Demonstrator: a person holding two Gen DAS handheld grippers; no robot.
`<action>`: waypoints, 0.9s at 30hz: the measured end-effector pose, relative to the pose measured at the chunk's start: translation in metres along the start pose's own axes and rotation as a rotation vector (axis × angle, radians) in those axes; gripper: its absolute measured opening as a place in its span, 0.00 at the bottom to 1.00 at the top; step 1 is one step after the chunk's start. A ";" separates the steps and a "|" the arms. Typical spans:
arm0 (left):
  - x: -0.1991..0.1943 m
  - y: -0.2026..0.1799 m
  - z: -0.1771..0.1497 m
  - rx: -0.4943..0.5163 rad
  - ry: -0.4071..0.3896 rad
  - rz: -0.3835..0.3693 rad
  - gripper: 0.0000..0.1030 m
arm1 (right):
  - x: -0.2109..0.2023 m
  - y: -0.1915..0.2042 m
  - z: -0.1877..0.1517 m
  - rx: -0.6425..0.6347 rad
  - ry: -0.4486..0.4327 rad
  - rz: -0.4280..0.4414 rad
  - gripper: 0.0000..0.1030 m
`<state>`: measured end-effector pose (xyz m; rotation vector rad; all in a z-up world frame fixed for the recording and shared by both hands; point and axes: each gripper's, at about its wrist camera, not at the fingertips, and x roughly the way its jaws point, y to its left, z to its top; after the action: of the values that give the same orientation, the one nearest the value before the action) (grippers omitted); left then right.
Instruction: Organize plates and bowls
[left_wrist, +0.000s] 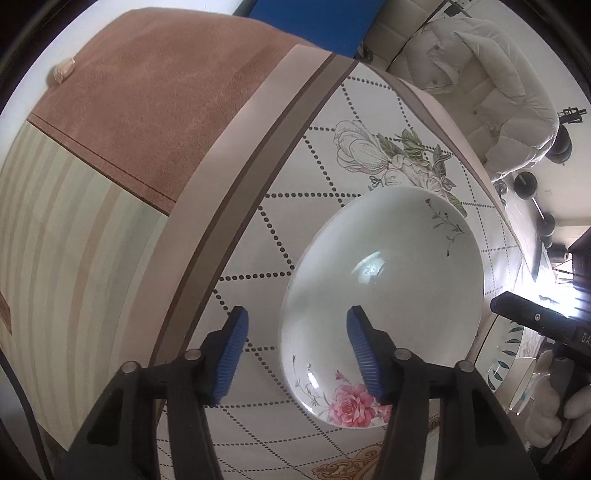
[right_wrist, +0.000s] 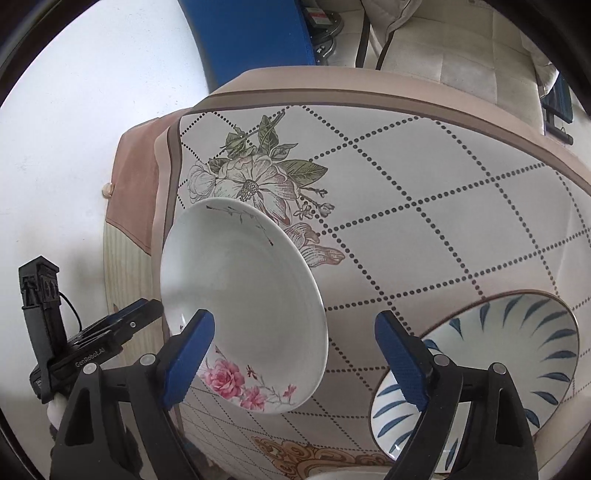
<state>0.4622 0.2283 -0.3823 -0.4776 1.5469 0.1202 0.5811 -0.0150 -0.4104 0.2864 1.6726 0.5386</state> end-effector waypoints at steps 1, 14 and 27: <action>0.005 0.003 0.000 -0.006 0.014 -0.001 0.40 | 0.007 -0.002 0.005 0.011 0.014 0.008 0.83; 0.026 -0.001 -0.012 0.012 0.040 -0.059 0.22 | 0.051 0.001 0.013 -0.041 0.141 -0.023 0.32; 0.015 -0.004 -0.009 0.042 0.007 -0.046 0.16 | 0.048 -0.009 0.009 -0.025 0.105 -0.047 0.16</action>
<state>0.4562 0.2186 -0.3958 -0.4804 1.5417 0.0505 0.5822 0.0022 -0.4569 0.2033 1.7686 0.5474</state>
